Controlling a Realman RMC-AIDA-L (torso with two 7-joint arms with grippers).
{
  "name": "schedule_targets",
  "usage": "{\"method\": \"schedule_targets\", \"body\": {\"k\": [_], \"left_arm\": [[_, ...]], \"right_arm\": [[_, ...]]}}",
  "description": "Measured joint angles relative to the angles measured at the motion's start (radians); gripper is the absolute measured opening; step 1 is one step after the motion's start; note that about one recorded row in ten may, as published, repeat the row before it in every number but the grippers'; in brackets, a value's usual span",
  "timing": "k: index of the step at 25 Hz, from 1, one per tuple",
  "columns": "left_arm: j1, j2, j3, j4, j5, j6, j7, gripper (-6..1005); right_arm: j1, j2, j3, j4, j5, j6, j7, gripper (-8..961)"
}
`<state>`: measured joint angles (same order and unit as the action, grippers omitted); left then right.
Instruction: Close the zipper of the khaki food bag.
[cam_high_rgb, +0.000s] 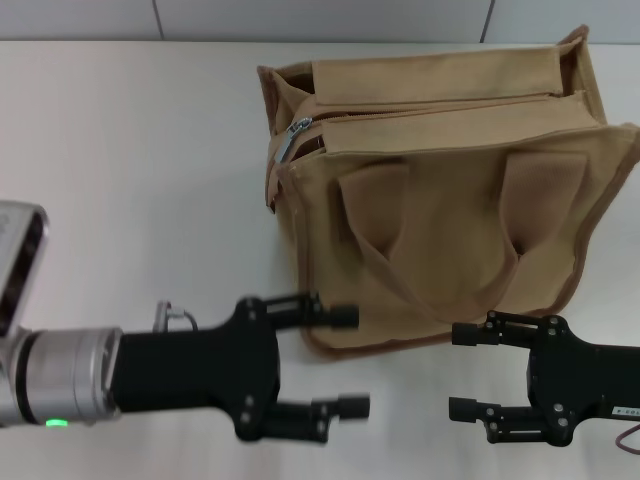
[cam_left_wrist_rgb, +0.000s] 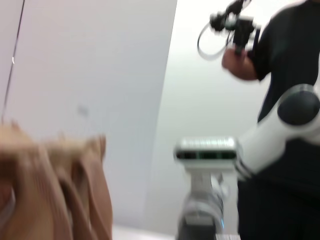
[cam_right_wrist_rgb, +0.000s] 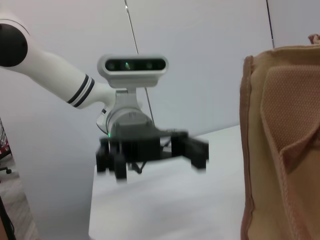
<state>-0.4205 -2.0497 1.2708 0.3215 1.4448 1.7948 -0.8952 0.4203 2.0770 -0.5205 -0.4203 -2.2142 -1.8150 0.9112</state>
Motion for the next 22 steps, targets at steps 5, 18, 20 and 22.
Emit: {"method": "schedule_targets", "body": {"k": [5, 18, 20, 22], "left_arm": [[-0.013, -0.022, -0.132, 0.002, -0.002, 0.090, 0.025, 814], [0.001, -0.012, -0.251, -0.021, -0.279, 0.110, 0.029, 815], [0.012, -0.006, -0.284, -0.021, -0.278, 0.075, 0.029, 814], [0.027, 0.001, -0.306, -0.022, -0.276, 0.029, 0.029, 814]], "right_arm": [[0.000, 0.000, 0.003, 0.000, 0.000, 0.000, 0.000, 766], [-0.005, 0.000, 0.008, 0.000, 0.000, 0.000, 0.000, 765], [-0.006, 0.000, 0.008, 0.000, -0.001, 0.000, 0.000, 765], [-0.006, 0.000, 0.008, 0.000, -0.001, 0.001, 0.000, 765]]}}
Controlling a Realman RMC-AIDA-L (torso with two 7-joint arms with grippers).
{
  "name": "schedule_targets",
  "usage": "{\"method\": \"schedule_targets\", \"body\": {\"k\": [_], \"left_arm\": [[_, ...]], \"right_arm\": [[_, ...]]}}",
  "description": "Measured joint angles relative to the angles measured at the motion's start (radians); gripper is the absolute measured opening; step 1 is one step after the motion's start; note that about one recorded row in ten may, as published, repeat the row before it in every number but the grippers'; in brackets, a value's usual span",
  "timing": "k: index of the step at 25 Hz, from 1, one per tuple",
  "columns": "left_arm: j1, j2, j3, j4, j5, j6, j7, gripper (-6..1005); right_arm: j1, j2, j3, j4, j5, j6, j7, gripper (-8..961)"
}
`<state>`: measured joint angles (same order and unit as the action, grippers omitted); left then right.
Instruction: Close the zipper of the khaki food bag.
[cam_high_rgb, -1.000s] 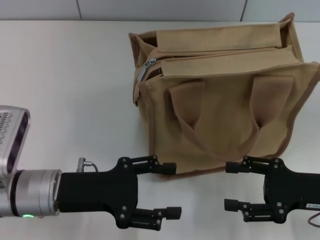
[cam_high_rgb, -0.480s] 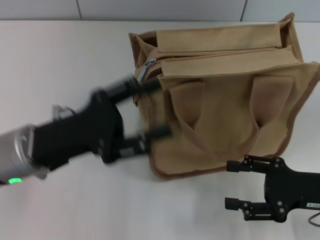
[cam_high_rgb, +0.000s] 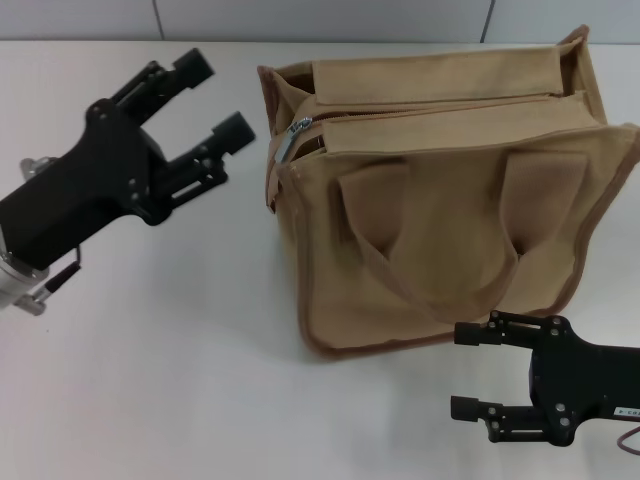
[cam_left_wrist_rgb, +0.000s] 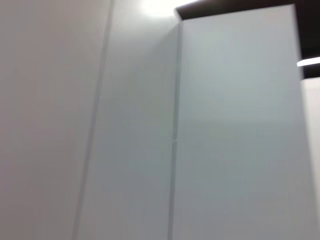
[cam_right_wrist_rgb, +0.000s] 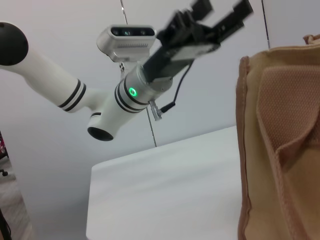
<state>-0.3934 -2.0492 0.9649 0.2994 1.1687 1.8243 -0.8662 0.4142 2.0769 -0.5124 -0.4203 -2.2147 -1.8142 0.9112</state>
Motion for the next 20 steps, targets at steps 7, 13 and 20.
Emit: {"method": "schedule_targets", "body": {"k": [7, 13, 20], "left_arm": [[0.021, 0.029, 0.002, 0.002, 0.033, -0.124, 0.000, 814], [0.019, 0.037, 0.003, 0.004, 0.123, -0.180, 0.000, 815], [-0.009, 0.011, 0.005, 0.016, 0.202, -0.252, 0.016, 807]], "right_arm": [[0.002, 0.000, -0.001, 0.000, 0.000, 0.007, 0.000, 765], [0.004, 0.000, -0.002, 0.000, 0.000, 0.008, 0.000, 765], [0.003, 0.000, 0.000, 0.000, 0.001, 0.010, 0.000, 765]]}}
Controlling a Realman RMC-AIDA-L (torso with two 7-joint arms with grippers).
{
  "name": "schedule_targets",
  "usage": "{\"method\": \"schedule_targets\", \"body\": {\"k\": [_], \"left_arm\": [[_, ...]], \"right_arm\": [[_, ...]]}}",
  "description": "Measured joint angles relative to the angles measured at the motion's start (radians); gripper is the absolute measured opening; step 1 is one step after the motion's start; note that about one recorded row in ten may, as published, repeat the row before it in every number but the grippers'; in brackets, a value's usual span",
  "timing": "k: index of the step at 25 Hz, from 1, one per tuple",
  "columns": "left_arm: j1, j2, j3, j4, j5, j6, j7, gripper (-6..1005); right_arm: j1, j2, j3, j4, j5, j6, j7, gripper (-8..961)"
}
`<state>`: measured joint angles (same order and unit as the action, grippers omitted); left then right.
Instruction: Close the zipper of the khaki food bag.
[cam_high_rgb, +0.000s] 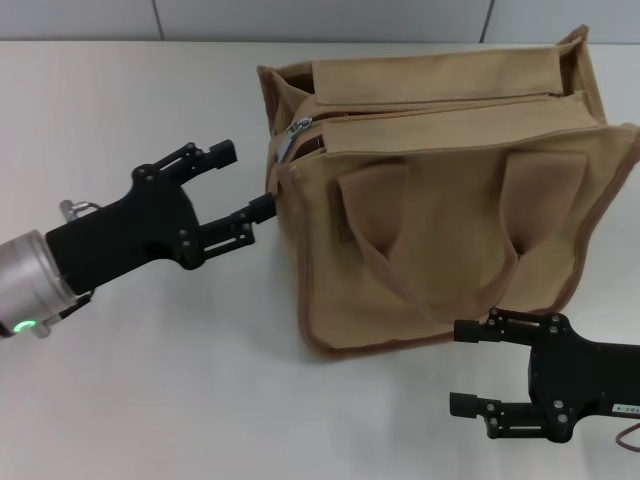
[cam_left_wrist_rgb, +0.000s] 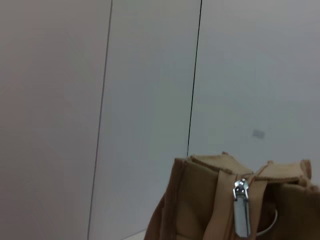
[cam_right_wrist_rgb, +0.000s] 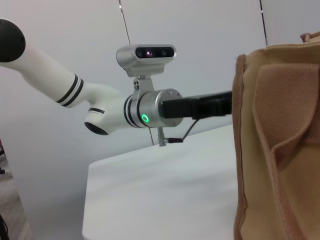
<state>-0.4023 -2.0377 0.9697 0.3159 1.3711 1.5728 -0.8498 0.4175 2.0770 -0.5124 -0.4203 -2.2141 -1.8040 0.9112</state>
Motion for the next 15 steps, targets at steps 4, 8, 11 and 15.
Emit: {"method": "schedule_targets", "body": {"k": [4, 8, 11, 15], "left_arm": [[-0.011, -0.019, 0.005, 0.006, 0.002, -0.031, 0.030, 790], [-0.016, -0.027, -0.003, 0.006, -0.001, -0.039, 0.042, 773], [-0.019, -0.031, -0.006, 0.006, -0.006, -0.040, 0.074, 761], [-0.021, -0.033, -0.006, 0.002, -0.020, -0.040, 0.095, 744]], "right_arm": [[-0.004, 0.000, 0.000, 0.000, 0.001, 0.001, 0.000, 765], [-0.006, 0.000, 0.000, 0.000, 0.001, 0.004, 0.000, 765], [-0.006, 0.000, 0.000, 0.000, 0.001, 0.007, 0.000, 764], [-0.006, 0.000, 0.000, 0.000, 0.001, 0.008, 0.000, 764]]}}
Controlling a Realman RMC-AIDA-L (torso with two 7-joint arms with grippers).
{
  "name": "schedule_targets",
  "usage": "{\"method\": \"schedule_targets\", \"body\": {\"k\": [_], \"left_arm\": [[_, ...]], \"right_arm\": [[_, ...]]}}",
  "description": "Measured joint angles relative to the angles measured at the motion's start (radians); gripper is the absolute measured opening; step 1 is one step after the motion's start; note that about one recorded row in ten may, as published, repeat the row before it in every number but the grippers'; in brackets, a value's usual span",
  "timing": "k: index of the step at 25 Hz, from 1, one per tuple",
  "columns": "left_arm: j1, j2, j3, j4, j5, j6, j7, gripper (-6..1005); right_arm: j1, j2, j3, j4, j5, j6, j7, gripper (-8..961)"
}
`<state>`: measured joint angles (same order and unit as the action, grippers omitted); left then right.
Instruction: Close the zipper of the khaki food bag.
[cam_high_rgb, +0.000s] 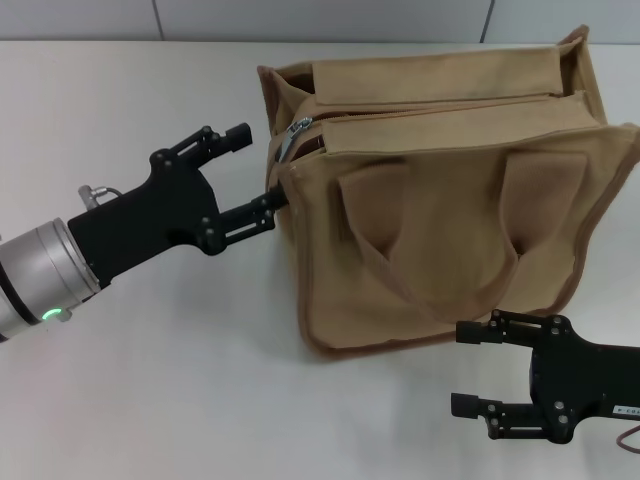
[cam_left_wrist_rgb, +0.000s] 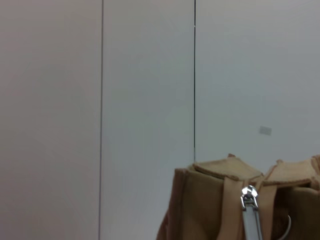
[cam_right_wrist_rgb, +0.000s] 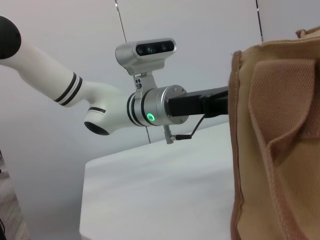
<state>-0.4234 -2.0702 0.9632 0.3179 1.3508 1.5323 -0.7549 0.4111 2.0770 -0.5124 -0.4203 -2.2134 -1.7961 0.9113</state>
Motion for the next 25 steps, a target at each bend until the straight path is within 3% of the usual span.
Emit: {"method": "schedule_targets", "body": {"k": [12, 17, 20, 25], "left_arm": [[-0.009, -0.002, 0.007, -0.007, -0.034, -0.009, 0.046, 694], [-0.003, 0.000, -0.007, -0.004, -0.040, -0.008, 0.053, 459], [0.001, -0.001, -0.015, -0.004, -0.041, 0.005, 0.073, 250], [0.001, 0.000, -0.016, 0.001, -0.041, 0.009, 0.074, 155]], "right_arm": [[0.000, 0.000, 0.000, 0.000, 0.000, 0.002, 0.000, 764], [0.000, 0.001, 0.000, 0.000, 0.000, 0.002, 0.000, 764], [0.000, 0.002, 0.000, 0.000, 0.000, 0.002, 0.000, 764], [0.000, 0.002, 0.000, 0.000, 0.000, 0.002, 0.000, 764]]}}
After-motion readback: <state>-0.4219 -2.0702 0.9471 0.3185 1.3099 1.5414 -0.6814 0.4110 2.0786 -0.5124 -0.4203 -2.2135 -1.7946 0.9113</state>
